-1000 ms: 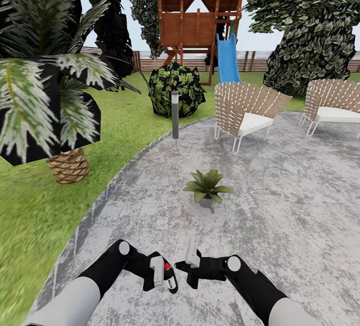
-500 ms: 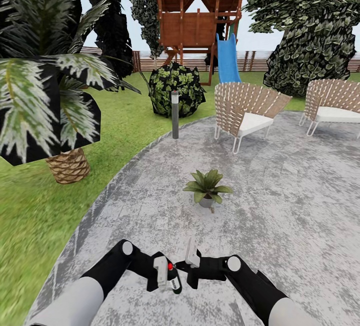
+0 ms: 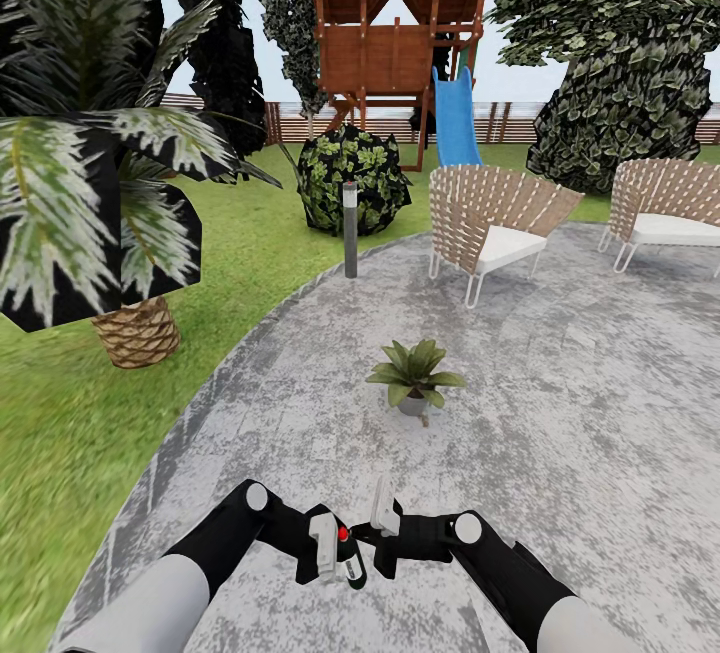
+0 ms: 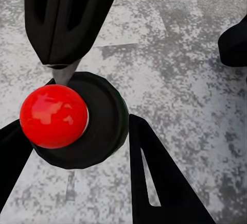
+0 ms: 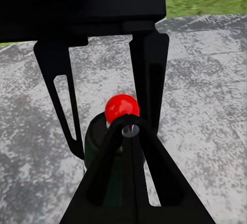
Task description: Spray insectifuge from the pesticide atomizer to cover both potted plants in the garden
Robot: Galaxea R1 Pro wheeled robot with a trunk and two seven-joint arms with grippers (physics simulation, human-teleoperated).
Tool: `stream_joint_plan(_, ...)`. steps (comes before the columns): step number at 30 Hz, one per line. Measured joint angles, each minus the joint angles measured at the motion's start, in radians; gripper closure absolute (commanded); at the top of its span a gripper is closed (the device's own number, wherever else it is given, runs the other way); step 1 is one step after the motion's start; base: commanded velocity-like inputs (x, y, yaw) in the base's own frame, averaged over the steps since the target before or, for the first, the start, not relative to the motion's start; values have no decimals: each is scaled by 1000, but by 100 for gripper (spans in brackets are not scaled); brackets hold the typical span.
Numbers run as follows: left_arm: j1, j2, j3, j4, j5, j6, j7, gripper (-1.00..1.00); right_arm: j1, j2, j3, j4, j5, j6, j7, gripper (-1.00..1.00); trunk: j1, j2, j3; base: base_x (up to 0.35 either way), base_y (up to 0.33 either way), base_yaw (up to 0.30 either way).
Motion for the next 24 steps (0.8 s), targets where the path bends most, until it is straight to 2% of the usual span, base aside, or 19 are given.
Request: stream_joint_plan(24, 0, -8, 1, 0, 2, -1, 1, 100, 0, 0, 0, 1, 0, 0, 0, 100, 0, 0, 0, 0, 0, 0)
